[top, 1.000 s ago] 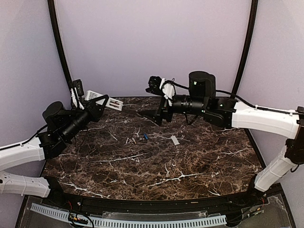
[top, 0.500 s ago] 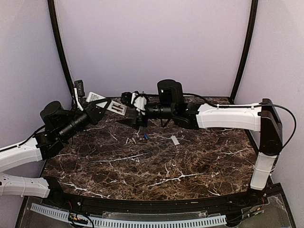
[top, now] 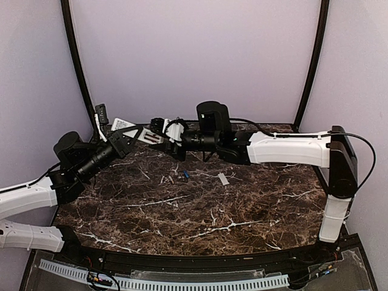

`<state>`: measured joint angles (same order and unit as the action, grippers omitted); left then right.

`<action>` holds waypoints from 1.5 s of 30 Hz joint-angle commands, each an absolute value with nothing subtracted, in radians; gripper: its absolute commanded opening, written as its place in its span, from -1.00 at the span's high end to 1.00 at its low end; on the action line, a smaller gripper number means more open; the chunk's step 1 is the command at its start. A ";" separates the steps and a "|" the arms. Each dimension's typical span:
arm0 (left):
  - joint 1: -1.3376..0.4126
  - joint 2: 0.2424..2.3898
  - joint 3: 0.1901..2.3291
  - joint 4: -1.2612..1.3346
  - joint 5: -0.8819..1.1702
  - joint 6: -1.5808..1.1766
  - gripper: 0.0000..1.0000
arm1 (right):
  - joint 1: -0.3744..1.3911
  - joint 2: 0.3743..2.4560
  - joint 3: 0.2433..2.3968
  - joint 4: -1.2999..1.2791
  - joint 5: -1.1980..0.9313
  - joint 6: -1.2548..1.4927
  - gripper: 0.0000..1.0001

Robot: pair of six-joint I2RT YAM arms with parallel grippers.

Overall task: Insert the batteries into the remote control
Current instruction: Pass from the left arm to the right, then pass from the right arm to the left

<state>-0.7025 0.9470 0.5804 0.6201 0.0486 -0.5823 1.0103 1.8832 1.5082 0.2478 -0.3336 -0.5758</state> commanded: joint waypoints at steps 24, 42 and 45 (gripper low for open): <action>-0.701 0.975 0.511 0.829 -0.031 -0.634 0.60 | 1.034 1.889 1.590 0.170 -0.290 -0.493 0.68; -0.700 0.900 0.487 0.727 -0.204 -0.545 1.00 | 0.958 1.997 1.840 -0.220 -0.199 -0.124 -0.28; -0.698 0.844 0.442 0.675 -0.320 -0.529 1.00 | 0.908 2.072 1.911 -0.354 -0.151 0.047 -0.14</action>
